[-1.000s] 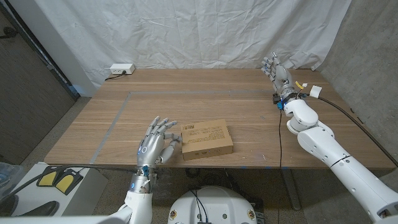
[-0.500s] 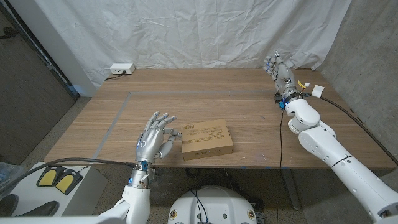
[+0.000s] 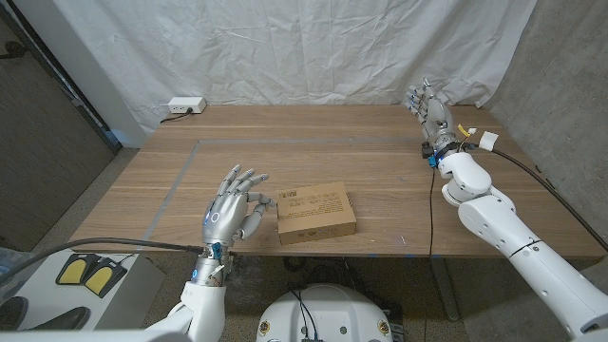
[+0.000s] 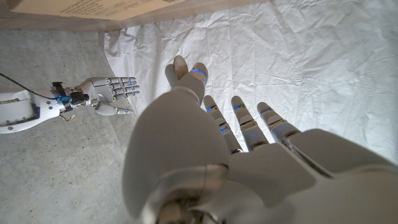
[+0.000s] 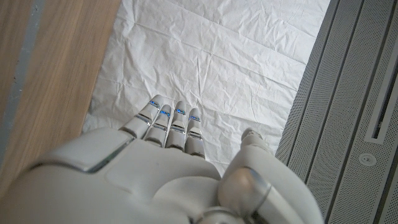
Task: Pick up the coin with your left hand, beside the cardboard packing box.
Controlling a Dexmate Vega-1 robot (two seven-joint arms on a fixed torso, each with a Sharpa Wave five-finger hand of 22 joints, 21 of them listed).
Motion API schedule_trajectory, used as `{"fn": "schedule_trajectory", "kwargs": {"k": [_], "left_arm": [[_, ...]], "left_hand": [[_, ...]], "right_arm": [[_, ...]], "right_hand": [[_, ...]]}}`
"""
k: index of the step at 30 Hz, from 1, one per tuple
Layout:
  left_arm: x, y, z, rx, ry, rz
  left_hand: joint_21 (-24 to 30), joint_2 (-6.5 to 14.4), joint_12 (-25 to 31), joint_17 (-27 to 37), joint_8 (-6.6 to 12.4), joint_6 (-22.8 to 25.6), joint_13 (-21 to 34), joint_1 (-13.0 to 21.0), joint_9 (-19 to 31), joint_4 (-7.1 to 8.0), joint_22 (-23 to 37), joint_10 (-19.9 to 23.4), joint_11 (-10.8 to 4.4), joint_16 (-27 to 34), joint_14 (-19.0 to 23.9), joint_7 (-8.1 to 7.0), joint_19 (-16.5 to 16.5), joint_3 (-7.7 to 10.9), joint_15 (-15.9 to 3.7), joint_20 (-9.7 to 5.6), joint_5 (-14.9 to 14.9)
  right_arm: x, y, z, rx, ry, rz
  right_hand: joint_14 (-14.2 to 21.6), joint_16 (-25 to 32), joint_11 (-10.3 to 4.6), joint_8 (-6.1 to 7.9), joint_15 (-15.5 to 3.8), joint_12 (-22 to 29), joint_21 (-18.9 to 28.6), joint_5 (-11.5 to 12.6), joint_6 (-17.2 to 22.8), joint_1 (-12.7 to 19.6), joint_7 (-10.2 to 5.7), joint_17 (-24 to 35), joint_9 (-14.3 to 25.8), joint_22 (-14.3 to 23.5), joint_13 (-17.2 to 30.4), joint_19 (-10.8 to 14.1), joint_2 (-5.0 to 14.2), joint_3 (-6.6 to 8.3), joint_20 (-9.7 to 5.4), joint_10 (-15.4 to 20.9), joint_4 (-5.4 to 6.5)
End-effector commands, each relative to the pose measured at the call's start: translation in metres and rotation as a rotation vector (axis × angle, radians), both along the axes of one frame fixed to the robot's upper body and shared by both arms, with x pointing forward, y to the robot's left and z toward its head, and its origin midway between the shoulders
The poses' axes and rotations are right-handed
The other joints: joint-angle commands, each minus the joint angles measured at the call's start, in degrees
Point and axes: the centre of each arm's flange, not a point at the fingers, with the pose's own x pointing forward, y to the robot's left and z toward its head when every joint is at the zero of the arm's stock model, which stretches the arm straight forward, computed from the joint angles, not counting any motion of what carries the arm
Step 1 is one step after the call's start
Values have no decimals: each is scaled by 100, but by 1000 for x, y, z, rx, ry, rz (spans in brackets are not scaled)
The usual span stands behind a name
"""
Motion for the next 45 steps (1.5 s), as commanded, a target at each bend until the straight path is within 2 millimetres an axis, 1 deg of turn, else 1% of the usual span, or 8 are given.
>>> {"fn": "schedule_trajectory", "kwargs": {"k": [1,6,13,19,21,30,33,45], "left_arm": [[-10,1,13,20,-29,8],[-15,2,20,25,-48,3],[-24,6,34,57,-101,47],[-26,12,43,60,-139,58],[-27,13,46,66,-156,64],[-29,18,61,93,-193,66],[-29,19,65,101,-202,66],[-29,21,76,117,-240,56]], "left_hand": [[17,-4,-9,15,37,66,24,-59,12,-12,19,47,-2,-14,67,93,47,53,-695,5,1],[16,-6,-18,15,41,57,24,-61,20,-15,19,46,5,-17,75,91,51,61,-682,2,0],[13,-7,-20,15,49,65,25,-68,20,-15,20,69,-1,-22,79,97,53,74,-683,3,0],[11,-12,-39,15,56,51,26,-77,33,-15,20,45,-11,-27,83,91,56,82,-678,7,-1],[9,-13,-40,15,62,55,26,-79,37,-16,20,50,-5,-29,84,64,56,86,-680,8,-1],[5,-17,-54,15,67,65,27,-87,26,-18,20,43,-8,-34,90,84,58,101,-681,4,-1],[3,-17,-47,16,69,55,28,-90,32,-18,20,70,-10,-37,90,70,56,108,-683,1,0],[2,-22,-56,16,79,57,29,-99,33,-22,20,77,3,-43,93,74,65,127,-683,5,0]], "right_arm": [[-6,-2,-1,6,-8,-4],[-9,-4,-2,9,-12,-7],[-14,-8,-4,18,-18,-15],[-17,-8,-4,20,-25,-19],[-18,-7,-3,20,-26,-22],[-21,-5,0,15,-29,-29],[-22,-4,0,17,-29,-31],[-28,-3,-1,16,-29,-44]], "right_hand": [[56,-16,-3,-13,10,-3,-3,42,39,16,-16,15,30,9,19,53,-12,-28,-40,74,-13],[56,-17,1,-12,8,-5,-9,42,41,17,-11,15,30,9,19,54,-10,-29,-40,69,-15],[58,-16,2,-12,13,-3,-17,42,42,18,-9,15,30,10,19,60,-7,-30,-38,75,-16],[61,-16,-2,-11,10,-4,-25,41,45,18,-5,15,30,10,19,63,-5,-32,-40,75,-18],[60,-16,-3,-11,10,-4,-26,41,44,18,-7,15,30,10,19,63,-5,-32,-39,74,-18],[60,-17,3,-13,7,-4,-34,41,41,18,-13,15,30,11,19,67,-3,-35,-40,76,-20],[61,-17,5,-13,11,-5,-38,41,41,18,-10,15,30,11,19,68,-3,-36,-41,76,-21],[64,-16,5,-12,14,-6,-49,39,43,17,-4,15,30,12,19,74,2,-38,-40,74,-22]]}}
